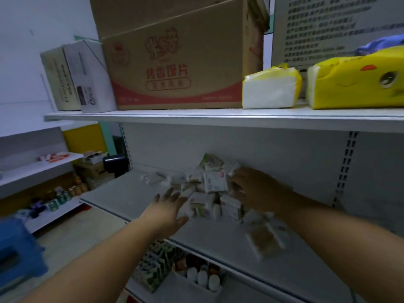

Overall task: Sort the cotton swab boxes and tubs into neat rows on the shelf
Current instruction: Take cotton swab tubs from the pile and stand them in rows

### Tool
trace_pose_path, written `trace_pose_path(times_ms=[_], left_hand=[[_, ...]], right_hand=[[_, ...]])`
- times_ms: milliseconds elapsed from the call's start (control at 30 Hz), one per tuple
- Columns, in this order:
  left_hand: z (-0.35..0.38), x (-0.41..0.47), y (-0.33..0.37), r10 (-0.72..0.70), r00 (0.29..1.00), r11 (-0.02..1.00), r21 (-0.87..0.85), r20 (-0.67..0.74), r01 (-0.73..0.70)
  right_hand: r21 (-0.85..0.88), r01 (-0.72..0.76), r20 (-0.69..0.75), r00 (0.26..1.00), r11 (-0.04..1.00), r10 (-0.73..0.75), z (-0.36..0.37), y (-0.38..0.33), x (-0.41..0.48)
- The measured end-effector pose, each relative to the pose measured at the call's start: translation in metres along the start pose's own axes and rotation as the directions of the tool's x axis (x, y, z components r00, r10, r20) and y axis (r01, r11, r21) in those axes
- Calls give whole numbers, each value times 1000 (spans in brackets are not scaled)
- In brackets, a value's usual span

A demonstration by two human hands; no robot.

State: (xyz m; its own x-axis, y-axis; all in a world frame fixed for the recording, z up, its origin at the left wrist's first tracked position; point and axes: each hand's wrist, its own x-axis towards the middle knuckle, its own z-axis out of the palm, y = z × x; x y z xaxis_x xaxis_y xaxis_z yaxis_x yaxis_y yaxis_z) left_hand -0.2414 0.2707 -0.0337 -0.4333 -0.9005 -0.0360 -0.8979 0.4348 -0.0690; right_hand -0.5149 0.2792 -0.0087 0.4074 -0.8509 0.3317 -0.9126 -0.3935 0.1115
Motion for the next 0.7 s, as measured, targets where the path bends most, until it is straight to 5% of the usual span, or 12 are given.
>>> trace_pose_path(times_ms=[233,467,700], left_hand=[[-21,70,-47,-28,994,986,-167,-106,10],[-31,152,-62,170,966,921,-316,-194,-225],[-34,216,-62,415,884,796,-385,-214,-467]], right_hand=[[-22,-119,-112,987,993,116,11,43,50],[-53,44,-189,981,998,-53,26,13,61],[-108,-224,-293,938,969,184,20,-8,58]])
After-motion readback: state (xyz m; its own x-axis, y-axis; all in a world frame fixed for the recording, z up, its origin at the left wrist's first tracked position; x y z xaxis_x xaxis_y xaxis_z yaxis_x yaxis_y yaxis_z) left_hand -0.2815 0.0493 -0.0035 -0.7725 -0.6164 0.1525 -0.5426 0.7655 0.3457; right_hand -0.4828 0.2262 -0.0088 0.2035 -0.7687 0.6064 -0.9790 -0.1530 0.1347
